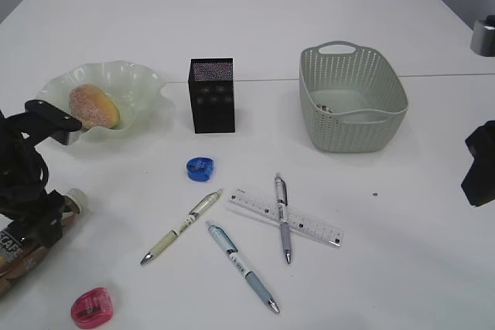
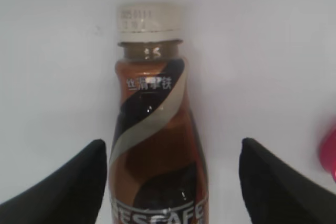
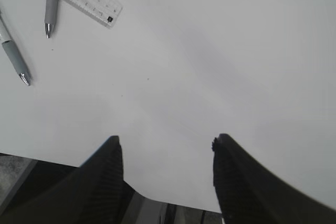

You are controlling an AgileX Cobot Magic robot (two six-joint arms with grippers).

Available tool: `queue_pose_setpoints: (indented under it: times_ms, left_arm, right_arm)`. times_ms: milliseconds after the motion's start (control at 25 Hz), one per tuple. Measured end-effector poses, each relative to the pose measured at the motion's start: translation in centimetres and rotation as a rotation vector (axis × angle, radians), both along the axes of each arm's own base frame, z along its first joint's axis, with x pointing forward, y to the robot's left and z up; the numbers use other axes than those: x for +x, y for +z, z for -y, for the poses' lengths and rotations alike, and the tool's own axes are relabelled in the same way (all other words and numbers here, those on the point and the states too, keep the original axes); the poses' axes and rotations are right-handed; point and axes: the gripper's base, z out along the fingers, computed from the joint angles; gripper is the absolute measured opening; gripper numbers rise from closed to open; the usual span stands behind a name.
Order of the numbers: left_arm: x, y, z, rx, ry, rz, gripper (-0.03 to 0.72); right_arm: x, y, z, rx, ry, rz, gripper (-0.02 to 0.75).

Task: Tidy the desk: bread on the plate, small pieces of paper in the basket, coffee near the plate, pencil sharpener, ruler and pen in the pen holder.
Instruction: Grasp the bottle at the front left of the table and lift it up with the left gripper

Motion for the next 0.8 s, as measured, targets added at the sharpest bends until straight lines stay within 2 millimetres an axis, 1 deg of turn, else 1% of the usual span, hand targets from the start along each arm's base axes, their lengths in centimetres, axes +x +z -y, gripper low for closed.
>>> queue_pose_setpoints:
  times_ms: [200, 480, 520, 600, 680, 800]
  left_arm:
    - [0.3, -1.8, 0.1, 0.012, -0.001, -0.050, 0.582]
    - [0.6, -3.5, 0.1, 0.019, -0.003, -0.082, 0.581]
    - [0.6, -3.6, 0.1, 0.020, -0.003, -0.087, 0.578]
    - [0.6, -3.7, 0.1, 0.021, -0.003, -0.089, 0.547]
    - [0.6, -3.7, 0.1, 0.021, -0.003, -0.089, 0.479]
    - [0.6, -3.7, 0.2, 0.018, -0.002, -0.086, 0.396]
  right_arm:
    - [0.0, 0.0, 0.0, 0.000, 0.001, 0.005, 0.407]
    - [0.0, 0.0, 0.0, 0.000, 0.001, 0.005, 0.407]
    - [0.0, 0.0, -0.2, 0.000, 0.012, 0.005, 0.407]
    - [0.0, 0.0, -0.1, 0.002, 0.006, 0.005, 0.407]
    - [0.0, 0.0, -0.1, 0.002, 0.005, 0.007, 0.407]
    - [0.1, 0.0, -0.1, 0.003, 0.005, 0.011, 0.407]
